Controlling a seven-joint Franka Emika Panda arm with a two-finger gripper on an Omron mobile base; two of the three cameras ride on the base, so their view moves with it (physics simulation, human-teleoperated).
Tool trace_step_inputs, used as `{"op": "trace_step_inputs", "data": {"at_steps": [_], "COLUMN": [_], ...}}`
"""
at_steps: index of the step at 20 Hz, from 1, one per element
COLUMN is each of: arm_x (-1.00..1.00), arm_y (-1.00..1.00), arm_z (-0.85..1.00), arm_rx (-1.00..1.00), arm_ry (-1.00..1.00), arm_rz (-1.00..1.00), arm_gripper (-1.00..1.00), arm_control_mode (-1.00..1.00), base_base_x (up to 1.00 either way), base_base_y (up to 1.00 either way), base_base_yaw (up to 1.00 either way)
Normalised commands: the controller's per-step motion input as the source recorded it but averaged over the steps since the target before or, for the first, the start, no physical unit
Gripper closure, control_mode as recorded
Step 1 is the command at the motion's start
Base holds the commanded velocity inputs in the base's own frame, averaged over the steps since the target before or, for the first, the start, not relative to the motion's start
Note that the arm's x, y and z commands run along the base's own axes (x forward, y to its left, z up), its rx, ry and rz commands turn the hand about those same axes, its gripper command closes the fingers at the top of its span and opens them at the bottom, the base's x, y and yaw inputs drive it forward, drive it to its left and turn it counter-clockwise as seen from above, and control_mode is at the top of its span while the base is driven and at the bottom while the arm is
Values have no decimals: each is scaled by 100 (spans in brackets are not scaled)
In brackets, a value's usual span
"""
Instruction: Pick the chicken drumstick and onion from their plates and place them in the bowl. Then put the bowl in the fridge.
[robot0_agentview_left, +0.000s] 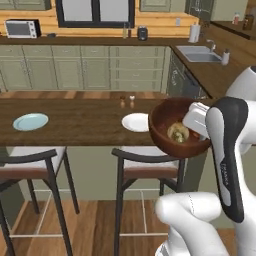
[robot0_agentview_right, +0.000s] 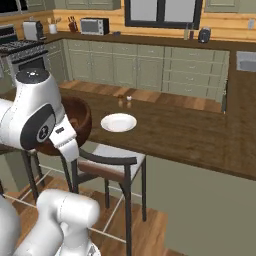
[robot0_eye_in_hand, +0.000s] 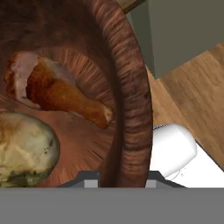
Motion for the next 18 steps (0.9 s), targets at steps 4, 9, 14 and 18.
{"op": "trace_step_inputs", "data": {"at_steps": [4, 9, 14, 18], "arm_x": [0, 0, 0, 0], "arm_y": [0, 0, 0, 0], "arm_z": [0, 0, 0, 0], "arm_rx": [0, 0, 0, 0], "arm_ry": [0, 0, 0, 0], "arm_rz": [0, 0, 0, 0], "arm_gripper": [100, 100, 100, 100], "arm_control_mode": [100, 100, 100, 100], "base_base_x": [0, 5, 9, 83], "base_base_y": [100, 100, 100, 100], "base_base_yaw": [9, 12, 11, -1]}}
